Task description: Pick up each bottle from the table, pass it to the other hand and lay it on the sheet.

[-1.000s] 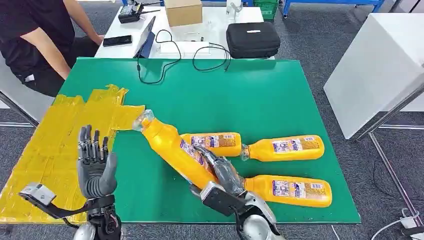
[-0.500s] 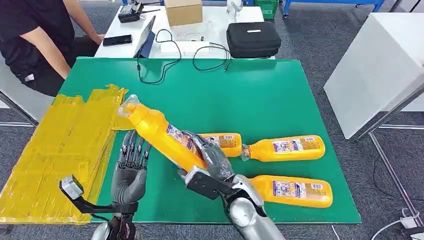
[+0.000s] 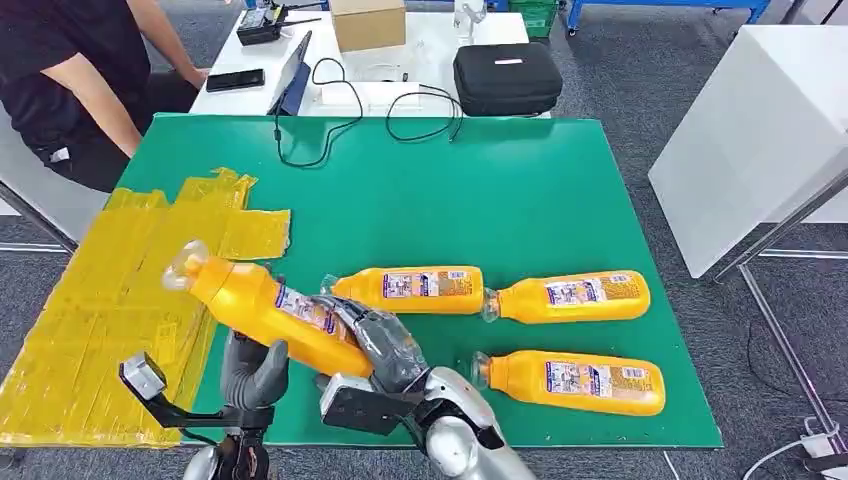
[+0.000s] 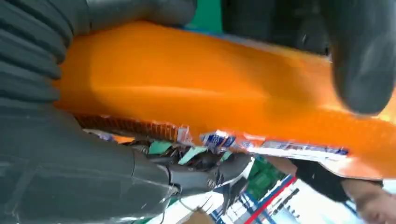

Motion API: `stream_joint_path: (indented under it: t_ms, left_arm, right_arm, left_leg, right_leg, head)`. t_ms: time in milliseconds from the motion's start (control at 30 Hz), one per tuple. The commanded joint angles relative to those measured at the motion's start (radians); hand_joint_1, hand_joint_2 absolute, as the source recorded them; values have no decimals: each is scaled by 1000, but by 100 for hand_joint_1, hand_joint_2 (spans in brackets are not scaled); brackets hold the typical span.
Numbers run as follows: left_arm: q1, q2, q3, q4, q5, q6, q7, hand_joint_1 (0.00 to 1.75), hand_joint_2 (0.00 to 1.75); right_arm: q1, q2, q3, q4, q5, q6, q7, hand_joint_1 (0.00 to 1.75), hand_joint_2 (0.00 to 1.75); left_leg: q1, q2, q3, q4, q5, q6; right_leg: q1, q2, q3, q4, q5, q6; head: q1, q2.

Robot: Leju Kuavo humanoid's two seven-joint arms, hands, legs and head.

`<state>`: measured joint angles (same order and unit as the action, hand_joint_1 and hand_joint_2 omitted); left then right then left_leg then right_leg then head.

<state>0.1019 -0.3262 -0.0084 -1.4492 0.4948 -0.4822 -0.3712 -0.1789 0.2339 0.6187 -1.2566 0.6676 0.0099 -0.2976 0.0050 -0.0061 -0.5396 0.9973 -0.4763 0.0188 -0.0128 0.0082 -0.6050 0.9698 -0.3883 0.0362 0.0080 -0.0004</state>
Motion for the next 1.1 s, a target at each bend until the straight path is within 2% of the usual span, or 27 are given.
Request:
stream_joint_path:
  t_ms: [33, 133, 267, 300, 333, 600, 733, 867, 1100]
  left_arm:
    - [9, 10, 72, 19, 8, -10, -1, 0, 175]
    - [23, 6, 82, 7, 5, -11, -3, 0, 175]
    - [17, -5, 98, 13, 12, -24, -11, 2, 175]
    - [17, -5, 98, 13, 12, -24, -11, 134, 175]
    - [19, -11, 108, 5, 15, -24, -16, 175, 175]
    - [20, -20, 116, -16, 17, -21, -14, 175, 175]
    - [46, -23, 91, -24, 4, -19, -45, 175, 175]
    - [22, -23, 93, -6, 3, -17, -45, 175, 175]
    - [17, -23, 90, -27, 4, -11, -43, 175, 175]
  right_arm:
    - [-13, 31, 242, 187, 25, 17, -29, 175, 175]
    - [-8, 41, 288, 228, 20, 10, -23, 175, 175]
    - [-27, 39, 305, 264, -2, 1, -30, 175, 175]
    - [-27, 38, 305, 265, -2, 1, -30, 175, 175]
    - [-28, 35, 306, 267, -3, 2, -30, 175, 175]
    - [-31, 37, 306, 257, -10, 5, -13, 175, 175]
    - [13, 21, 296, 256, -1, -33, -18, 175, 175]
    - [-3, 22, 267, 236, -6, -36, -17, 175, 175]
    - [-6, 14, 244, 200, -6, -32, -9, 175, 175]
  left_leg:
    - [1, 6, 7, -3, -2, -1]
    - [2, 8, 7, -3, -2, -1]
    - [1, 2, 5, -2, -1, -1]
    - [2, 3, 4, -2, -1, -1]
    - [1, 1, 2, -1, 0, -1]
    - [2, 0, 3, -1, -1, -1]
    - [2, 0, 4, -2, -1, -1]
    - [2, -2, 5, -2, -1, -1]
    - [1, -1, 0, -1, 0, 0]
  right_leg:
    - [1, 4, 5, -2, 0, -2]
    - [1, 6, 5, -2, -1, -2]
    - [1, 0, 4, -2, -1, -2]
    - [1, 0, 3, -2, -1, -2]
    - [0, -1, 1, -1, -1, -1]
    - [1, -2, 3, -1, -2, -2]
    - [1, -2, 4, -2, -2, -1]
    - [2, -5, 5, -2, -2, -2]
    - [1, -3, -1, -1, -1, -1]
  head:
    - [0, 0]
    - [0, 0]
    - [0, 0]
    - [0, 0]
    - [0, 0]
    - [0, 0]
    - [0, 0]
    - [0, 0]
    - [0, 0]
